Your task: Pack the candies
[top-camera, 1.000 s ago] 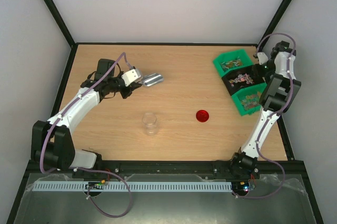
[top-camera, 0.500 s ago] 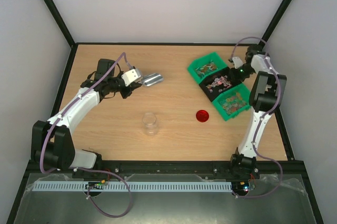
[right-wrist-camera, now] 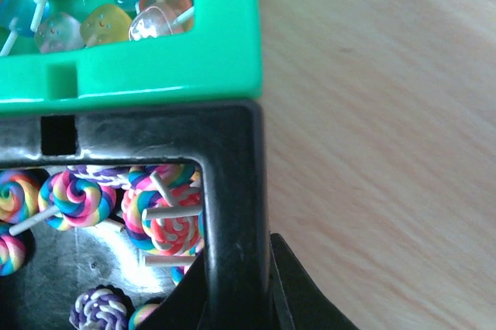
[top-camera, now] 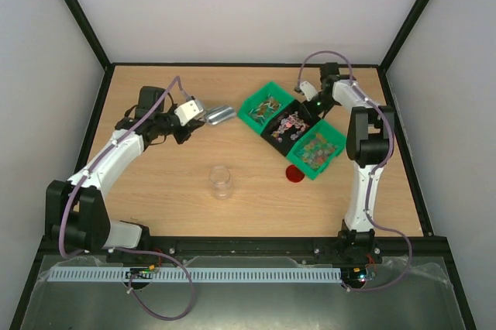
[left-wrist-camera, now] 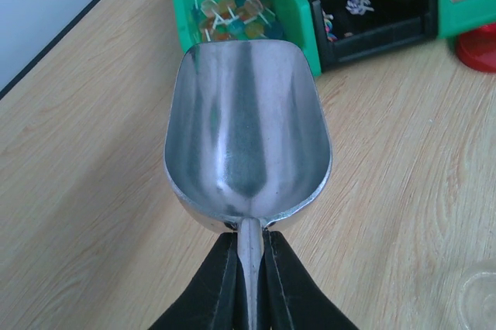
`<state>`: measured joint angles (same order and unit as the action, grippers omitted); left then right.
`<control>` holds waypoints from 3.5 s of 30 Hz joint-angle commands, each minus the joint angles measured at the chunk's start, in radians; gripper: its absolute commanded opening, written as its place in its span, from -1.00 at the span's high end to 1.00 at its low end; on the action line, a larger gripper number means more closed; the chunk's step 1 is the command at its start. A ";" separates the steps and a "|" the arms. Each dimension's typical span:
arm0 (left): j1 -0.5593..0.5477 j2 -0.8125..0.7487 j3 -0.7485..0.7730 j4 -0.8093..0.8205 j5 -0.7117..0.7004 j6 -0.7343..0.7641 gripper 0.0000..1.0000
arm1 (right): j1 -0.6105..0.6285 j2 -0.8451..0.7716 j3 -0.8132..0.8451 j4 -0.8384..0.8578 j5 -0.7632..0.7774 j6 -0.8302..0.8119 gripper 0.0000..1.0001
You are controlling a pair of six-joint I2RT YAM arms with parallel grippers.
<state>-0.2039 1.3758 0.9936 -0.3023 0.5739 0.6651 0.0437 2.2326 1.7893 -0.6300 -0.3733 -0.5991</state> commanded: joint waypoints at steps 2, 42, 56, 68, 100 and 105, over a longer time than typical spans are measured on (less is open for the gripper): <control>0.016 -0.053 -0.028 0.035 -0.010 -0.024 0.96 | 0.075 -0.110 -0.155 -0.013 -0.072 0.100 0.79; 0.040 -0.038 0.034 -0.036 -0.055 -0.068 0.96 | 0.149 -0.269 -0.412 0.394 -0.345 0.607 0.97; 0.046 -0.057 0.009 0.042 -0.116 -0.129 0.96 | 0.273 -0.374 -0.496 0.638 0.060 0.781 0.97; 0.067 -0.086 -0.016 0.079 -0.147 -0.150 0.96 | 0.367 -0.458 -0.624 0.686 0.229 0.613 0.97; 0.038 0.204 0.399 -0.547 -0.180 0.164 0.96 | 0.417 -0.421 -0.556 0.567 0.154 0.657 0.97; -0.009 0.287 0.494 -0.643 -0.256 0.193 0.96 | 0.451 -0.427 -0.565 0.563 0.199 0.632 0.97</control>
<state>-0.1802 1.6199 1.4128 -0.8261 0.3855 0.8120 0.4637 1.8328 1.1774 -0.1062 -0.1501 0.0410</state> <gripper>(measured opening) 0.077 0.078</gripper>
